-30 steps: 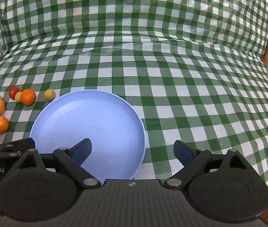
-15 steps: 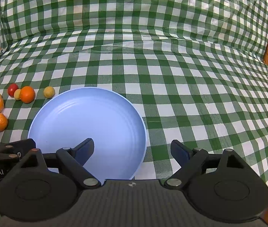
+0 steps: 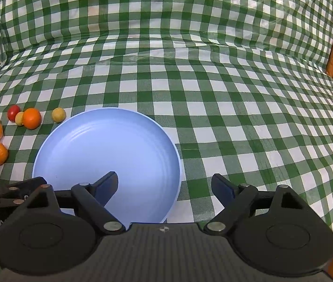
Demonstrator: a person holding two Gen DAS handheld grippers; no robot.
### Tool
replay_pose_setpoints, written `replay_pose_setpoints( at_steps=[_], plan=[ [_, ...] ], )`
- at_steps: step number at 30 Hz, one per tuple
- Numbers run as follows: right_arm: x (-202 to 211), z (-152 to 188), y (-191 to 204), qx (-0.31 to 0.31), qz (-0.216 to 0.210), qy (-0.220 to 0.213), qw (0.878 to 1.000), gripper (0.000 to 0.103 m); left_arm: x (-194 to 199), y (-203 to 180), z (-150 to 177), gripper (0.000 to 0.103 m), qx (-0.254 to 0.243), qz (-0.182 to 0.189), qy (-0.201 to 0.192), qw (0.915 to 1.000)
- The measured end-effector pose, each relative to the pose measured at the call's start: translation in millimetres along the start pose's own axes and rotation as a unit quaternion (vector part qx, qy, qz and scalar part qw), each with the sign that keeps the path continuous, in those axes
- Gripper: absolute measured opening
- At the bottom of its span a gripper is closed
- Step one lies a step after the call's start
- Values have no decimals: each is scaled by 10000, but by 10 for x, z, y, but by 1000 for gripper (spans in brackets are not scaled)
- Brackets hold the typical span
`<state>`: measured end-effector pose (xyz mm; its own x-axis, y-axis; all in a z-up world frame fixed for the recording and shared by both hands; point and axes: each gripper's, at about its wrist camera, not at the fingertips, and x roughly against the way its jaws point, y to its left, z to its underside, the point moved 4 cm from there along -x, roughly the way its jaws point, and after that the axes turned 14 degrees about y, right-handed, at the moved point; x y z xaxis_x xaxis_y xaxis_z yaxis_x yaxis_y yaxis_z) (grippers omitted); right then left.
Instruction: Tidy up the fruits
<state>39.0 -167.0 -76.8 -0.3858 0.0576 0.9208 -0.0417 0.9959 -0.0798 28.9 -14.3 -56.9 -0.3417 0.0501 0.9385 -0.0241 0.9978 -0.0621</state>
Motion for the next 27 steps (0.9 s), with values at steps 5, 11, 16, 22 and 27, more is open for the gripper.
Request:
replay_pose_setpoints(
  at_steps=[5,11,16,22,27],
  plan=[
    [3,0,-1,22,39,-21,10000,88,10,15,0,102,-2,21,-14,10000],
    [7,-4,3,44,91,5,9999,88,25,25,-3,102,0,50,-26,10000],
    [-2,-1,5,35,91,-32,9999,88,32,26,0,102,-8,67,-44,10000],
    [14,0,22,-50,-123,-176,9998,88,60,39,-4,95,-83,55,-116,9999],
    [151,-36,142,42,-381,-603,9974,88,138,203,-64,50,-103,70,-152,9998]
  ],
)
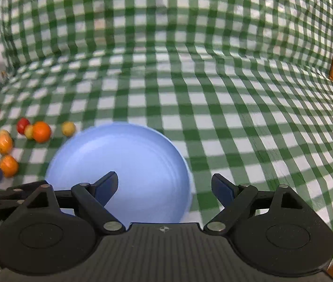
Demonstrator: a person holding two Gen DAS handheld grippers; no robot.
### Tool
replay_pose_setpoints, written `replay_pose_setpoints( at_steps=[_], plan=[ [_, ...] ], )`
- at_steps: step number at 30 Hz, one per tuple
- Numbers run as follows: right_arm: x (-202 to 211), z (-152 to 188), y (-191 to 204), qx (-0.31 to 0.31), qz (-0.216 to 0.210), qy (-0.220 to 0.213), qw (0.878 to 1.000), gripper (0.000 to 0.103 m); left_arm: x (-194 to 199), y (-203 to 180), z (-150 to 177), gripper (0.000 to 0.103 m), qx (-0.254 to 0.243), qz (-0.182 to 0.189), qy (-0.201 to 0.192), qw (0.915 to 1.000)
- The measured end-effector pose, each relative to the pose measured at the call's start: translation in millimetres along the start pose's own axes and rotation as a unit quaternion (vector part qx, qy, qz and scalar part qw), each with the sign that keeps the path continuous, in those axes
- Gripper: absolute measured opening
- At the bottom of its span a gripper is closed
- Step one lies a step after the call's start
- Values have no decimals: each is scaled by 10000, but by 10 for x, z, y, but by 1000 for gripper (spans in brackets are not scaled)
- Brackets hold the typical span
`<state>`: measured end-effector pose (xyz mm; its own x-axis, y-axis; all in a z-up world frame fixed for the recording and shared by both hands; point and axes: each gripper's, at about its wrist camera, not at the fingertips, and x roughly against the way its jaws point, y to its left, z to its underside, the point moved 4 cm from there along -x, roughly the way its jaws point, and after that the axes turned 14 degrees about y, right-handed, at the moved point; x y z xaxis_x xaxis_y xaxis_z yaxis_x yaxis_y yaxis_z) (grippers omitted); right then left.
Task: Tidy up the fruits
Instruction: 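Grasp a red tomato with the left tool while the right tool grasps an orange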
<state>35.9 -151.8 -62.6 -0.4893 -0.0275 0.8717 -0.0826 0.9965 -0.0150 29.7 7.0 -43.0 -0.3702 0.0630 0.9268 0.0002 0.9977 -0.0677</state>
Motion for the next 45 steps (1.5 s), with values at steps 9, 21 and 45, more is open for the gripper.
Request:
replay_pose_setpoints(
  at_steps=[9,21,45],
  plan=[
    [110,-104,517,483,-694,-453,9954,48,374,1094,-425,18,503,113,-421,9978],
    [23,-202,1726,1577,-1530,-570,9739,51,-229,2231,-208,21,1568,1000,766,9796],
    [-476,-117,2107,1633,-1215,527,9777,41,-666,1949,-320,33,1267,561,1046,9848]
  ],
)
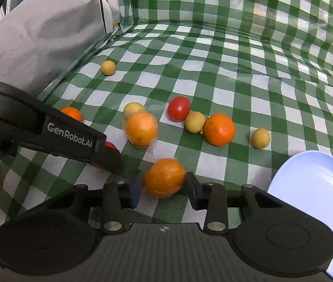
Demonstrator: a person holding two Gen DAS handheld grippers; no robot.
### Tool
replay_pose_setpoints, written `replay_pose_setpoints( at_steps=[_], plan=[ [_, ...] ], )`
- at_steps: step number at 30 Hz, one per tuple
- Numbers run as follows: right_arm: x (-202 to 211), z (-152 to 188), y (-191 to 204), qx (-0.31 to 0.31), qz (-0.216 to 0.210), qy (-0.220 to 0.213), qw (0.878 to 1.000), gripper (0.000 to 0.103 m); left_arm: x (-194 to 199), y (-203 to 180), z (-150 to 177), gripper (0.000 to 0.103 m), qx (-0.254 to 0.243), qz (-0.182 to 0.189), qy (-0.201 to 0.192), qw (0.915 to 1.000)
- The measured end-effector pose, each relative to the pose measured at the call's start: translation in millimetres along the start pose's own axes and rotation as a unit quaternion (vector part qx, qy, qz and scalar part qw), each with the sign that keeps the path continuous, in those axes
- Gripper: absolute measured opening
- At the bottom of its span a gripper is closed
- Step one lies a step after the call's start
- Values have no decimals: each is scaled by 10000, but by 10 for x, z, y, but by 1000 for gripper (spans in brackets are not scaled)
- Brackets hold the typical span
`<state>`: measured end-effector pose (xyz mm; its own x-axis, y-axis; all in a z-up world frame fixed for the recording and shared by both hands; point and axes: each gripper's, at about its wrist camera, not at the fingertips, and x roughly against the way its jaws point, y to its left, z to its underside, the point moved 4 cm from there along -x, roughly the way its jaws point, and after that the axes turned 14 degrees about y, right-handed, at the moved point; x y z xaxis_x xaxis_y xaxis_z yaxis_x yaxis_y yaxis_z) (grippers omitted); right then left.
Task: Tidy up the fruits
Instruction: 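Grasp a red tomato with the left tool while the right tool grasps an orange, then release the red tomato into the blue plate while the right tool drops the orange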
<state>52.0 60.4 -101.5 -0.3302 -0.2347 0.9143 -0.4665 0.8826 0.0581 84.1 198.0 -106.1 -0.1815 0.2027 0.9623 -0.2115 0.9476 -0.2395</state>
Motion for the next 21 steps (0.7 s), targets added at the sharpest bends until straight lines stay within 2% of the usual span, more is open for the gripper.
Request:
replay_pose_setpoints(
  at_steps=[11,17,21],
  plan=[
    [346,6,-252,-255,166,-307,9991,41,291,-202,20,32,-91,-86,-245,9996],
    [667,92,-621,-604,172,-466,9969,41,417,-488,78,32,-255,-132,-421,9987],
    [1021,41,-1039,-852,279,-698,9935,41,456,-776,113,32,-523,-61,-630,9966]
  ],
)
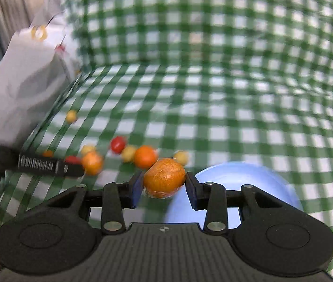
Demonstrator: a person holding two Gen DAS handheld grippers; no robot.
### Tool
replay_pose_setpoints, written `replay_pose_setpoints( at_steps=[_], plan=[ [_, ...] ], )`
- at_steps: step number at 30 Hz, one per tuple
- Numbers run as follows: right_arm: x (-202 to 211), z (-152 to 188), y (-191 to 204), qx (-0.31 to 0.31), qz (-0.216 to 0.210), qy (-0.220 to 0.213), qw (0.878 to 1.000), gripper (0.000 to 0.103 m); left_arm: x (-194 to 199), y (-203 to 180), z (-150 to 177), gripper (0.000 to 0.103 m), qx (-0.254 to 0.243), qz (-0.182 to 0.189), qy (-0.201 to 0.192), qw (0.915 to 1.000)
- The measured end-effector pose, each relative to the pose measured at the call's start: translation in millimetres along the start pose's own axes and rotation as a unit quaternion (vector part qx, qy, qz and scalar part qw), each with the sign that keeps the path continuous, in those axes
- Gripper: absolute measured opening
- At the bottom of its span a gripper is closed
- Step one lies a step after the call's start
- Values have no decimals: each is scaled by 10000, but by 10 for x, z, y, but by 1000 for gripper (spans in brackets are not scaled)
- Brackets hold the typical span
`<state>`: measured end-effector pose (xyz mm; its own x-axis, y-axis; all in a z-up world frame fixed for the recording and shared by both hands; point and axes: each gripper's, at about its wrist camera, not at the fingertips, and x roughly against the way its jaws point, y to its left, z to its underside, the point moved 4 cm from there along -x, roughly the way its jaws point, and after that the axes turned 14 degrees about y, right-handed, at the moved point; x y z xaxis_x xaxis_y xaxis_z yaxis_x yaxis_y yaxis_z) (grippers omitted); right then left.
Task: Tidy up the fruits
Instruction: 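Release the red tomato into the blue plate while the right tool drops the orange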
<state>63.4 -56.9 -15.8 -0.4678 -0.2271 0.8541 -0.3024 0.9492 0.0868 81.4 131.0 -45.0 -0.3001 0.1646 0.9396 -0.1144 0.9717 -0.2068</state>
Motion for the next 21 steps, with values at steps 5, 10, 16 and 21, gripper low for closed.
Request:
replay_pose_setpoints(
  at_steps=[5,10,16,21],
  plan=[
    [254,-145,-639,-547,285,-377,9974,41,44,-332,9,32,-195,350,-295,9988],
    [166,-7,-1025,-736,526,-266,9955,41,17,-739,40,32,-484,737,-464,9950],
    [46,152,-1327,-916,518,-96,9944,41,-180,-1073,94,32,-797,669,-275,9942],
    [14,147,-1300,-881,428,-65,9952,41,-375,-1301,187,32,-1091,564,-62,9924]
  ],
)
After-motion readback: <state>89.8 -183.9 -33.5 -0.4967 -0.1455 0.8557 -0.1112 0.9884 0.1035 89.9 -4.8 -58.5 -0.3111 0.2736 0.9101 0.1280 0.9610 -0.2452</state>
